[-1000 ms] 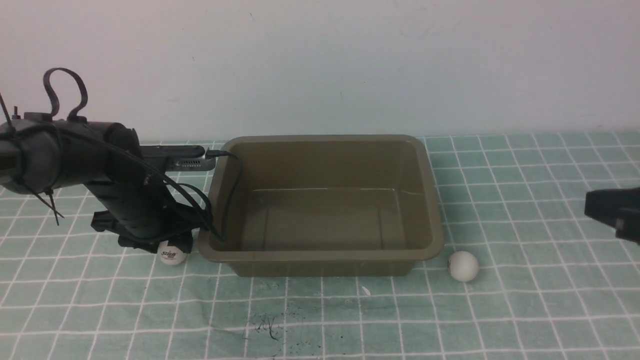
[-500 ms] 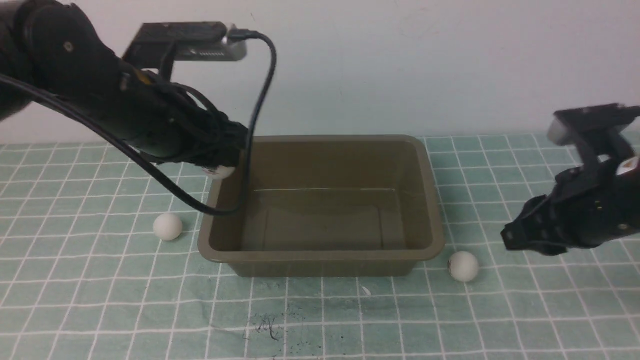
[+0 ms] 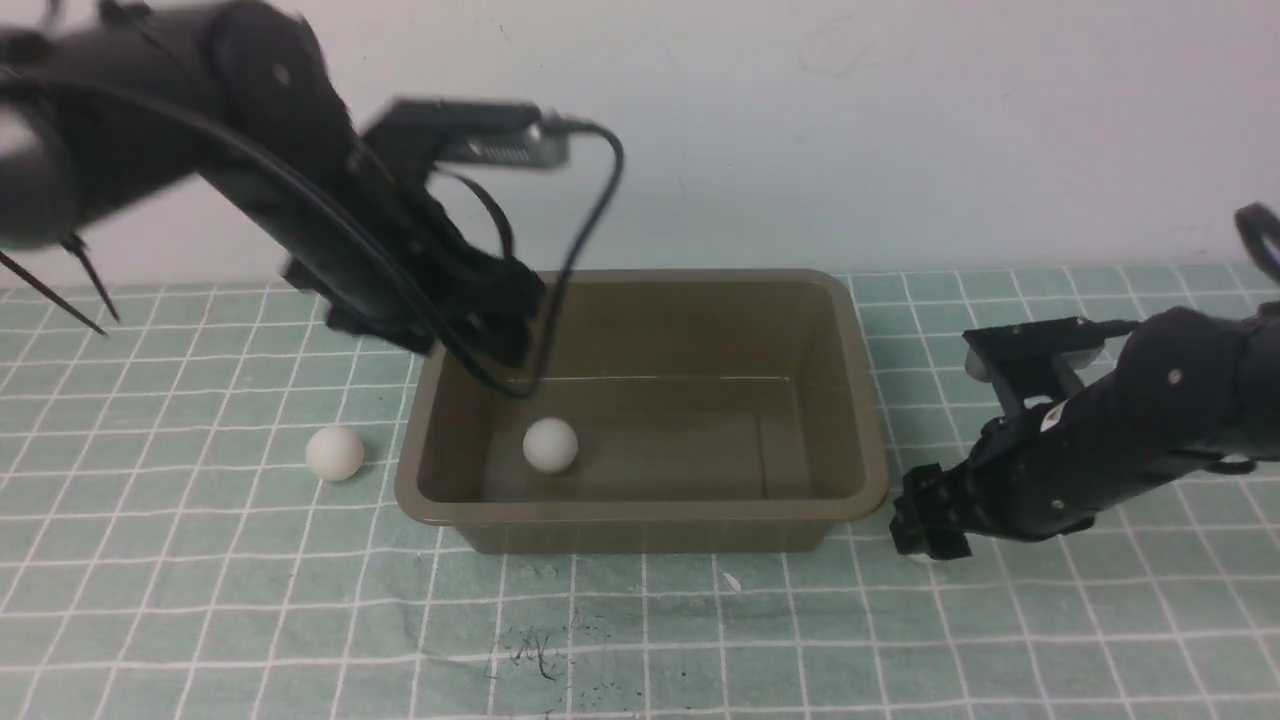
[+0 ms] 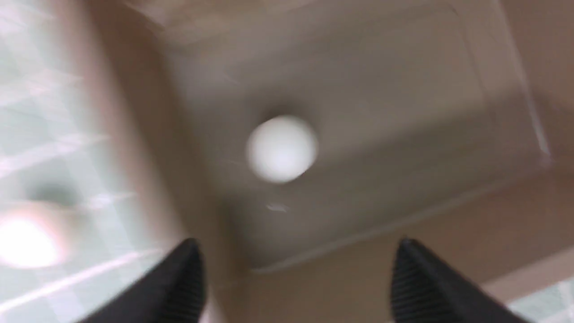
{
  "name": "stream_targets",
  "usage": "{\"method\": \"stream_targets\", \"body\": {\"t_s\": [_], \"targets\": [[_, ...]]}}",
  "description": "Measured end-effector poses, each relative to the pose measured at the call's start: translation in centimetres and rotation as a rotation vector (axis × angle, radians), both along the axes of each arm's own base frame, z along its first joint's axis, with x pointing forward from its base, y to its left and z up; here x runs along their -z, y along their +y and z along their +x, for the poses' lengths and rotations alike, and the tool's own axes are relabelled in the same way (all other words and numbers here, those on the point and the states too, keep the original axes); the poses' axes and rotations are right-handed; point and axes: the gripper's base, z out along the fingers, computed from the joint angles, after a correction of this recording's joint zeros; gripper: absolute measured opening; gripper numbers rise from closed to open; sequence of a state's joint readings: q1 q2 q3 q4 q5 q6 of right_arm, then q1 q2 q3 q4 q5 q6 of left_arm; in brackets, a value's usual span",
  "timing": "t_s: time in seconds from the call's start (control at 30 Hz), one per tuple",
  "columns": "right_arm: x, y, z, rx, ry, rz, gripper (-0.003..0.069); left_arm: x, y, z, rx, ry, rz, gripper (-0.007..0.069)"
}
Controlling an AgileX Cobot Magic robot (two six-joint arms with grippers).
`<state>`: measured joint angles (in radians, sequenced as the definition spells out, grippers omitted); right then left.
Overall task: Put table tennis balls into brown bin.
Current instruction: 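Reach for and grasp a ping pong ball on the table, then release the ping pong ball into the bin and lift the gripper away, then reach for and grasp a ping pong ball on the table beside the basket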
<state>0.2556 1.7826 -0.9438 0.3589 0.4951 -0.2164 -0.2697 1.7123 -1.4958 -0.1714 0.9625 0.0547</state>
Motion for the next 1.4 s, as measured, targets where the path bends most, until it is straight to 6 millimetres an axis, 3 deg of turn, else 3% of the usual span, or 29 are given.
{"method": "stream_targets", "body": {"t_s": [0.03,0.1,0.13,0.17,0.2,0.23,0.37,0.43,0.57,0.63,0.7,0.77,0.87,0.9,0.97,1.03,1.07,1.1,1.17,1.23,1.27,1.33,1.37,1.4], "targets": [[0.3,0.0,0.1,0.001,0.003,-0.001,0.0501,-1.1,1.0,0.0,-0.018,-0.024,0.020,0.0340],[0.5,-0.2,0.3,-0.005,0.012,-0.014,0.0338,-3.0,4.5,-0.2,-0.105,-0.061,0.060,0.0138],[0.2,-0.5,0.5,-0.001,0.017,-0.017,0.0342,-3.4,5.8,-0.3,-0.140,-0.065,0.070,0.0078],[0.2,-0.5,0.5,-0.001,0.017,-0.017,0.0342,-3.5,6.1,-0.3,-0.149,-0.067,0.070,0.0078],[-1.0,-1.4,0.8,0.025,0.020,-0.013,0.0360,-3.9,8.7,-0.4,-0.220,-0.058,0.084,0.0029],[-1.8,-1.9,0.8,0.042,0.025,-0.007,0.0360,-3.8,9.9,-0.4,-0.254,-0.048,0.088,0.0015],[-8.1,-2.8,0.7,0.123,-0.044,0.085,0.0360,-1.3,13.4,0.1,-0.329,0.062,0.079,-0.0001],[-11.7,-1.5,0.6,0.073,-0.140,0.139,0.0360,1.2,13.3,0.9,-0.287,0.137,0.054,0.0022],[-14.4,2.5,1.2,-0.088,-0.240,0.178,0.0360,4.9,12.0,2.6,-0.210,0.211,0.020,0.0141],[-14.9,4.6,2.0,-0.150,-0.260,0.190,0.0382,7.1,11.2,3.7,-0.182,0.230,0.023,0.0264],[-15.2,5.4,2.6,-0.172,-0.263,0.193,0.0433,8.3,10.8,4.3,-0.173,0.234,0.027,0.0350],[-16.3,5.6,3.2,-0.198,-0.259,0.191,0.0536,9.9,10.5,5.0,-0.173,0.233,0.028,0.0445],[-19.6,4.7,2.6,-0.245,-0.255,0.142,0.0591,12.3,10.3,6.0,-0.191,0.241,0.010,0.0535],[-19.6,4.7,2.6,-0.245,-0.255,0.142,0.0591,12.4,10.3,6.0,-0.192,0.243,0.008,0.0538],[-22.6,3.1,1.0,-0.241,-0.295,0.091,0.0527,13.9,10.2,6.5,-0.203,0.258,0.000,0.0540],[-25.3,1.4,-1.2,-0.214,-0.349,0.054,0.0431,15.3,10.2,6.7,-0.209,0.281,-0.001,0.0484],[-26.4,0.5,-2.4,-0.197,-0.378,0.028,0.0357,15.6,10.2,6.7,-0.209,0.289,-0.001,0.0452],[-28.0,-0.8,-4.4,-0.162,-0.426,0.005,0.0261,16.1,10.2,6.7,-0.209,0.303,-0.001,0.0370],[-30.7,-3.5,-9.3,-0.074,-0.553,-0.022,0.0074,15.8,10.2,6.7,-0.204,0.313,-0.003,0.0349],[-31.2,-4.3,-11.3,-0.043,-0.597,-0.020,0.0043,15.6,10.1,6.6,-0.201,0.319,-0.005,0.0349],[-31.4,-5.5,-14.1,0.016,-0.674,-0.006,0.0007,14.4,10.0,6.6,-0.192,0.320,-0.012,0.0349],[-30.2,-6.5,-17.7,0.062,-0.756,0.024,-0.0008,11.6,9.7,6.7,-0.175,0.278,-0.020,0.0349],[-30.4,-6.6,-18.1,0.063,-0.769,0.027,-0.0008,10.9,9.5,6.7,-0.171,0.263,-0.023,0.0349],[-29.2,-6.8,-19.2,0.080,-0.806,0.049,-0.0011,9.4,9.3,6.6,-0.164,0.227,-0.030,0.0349]]}}
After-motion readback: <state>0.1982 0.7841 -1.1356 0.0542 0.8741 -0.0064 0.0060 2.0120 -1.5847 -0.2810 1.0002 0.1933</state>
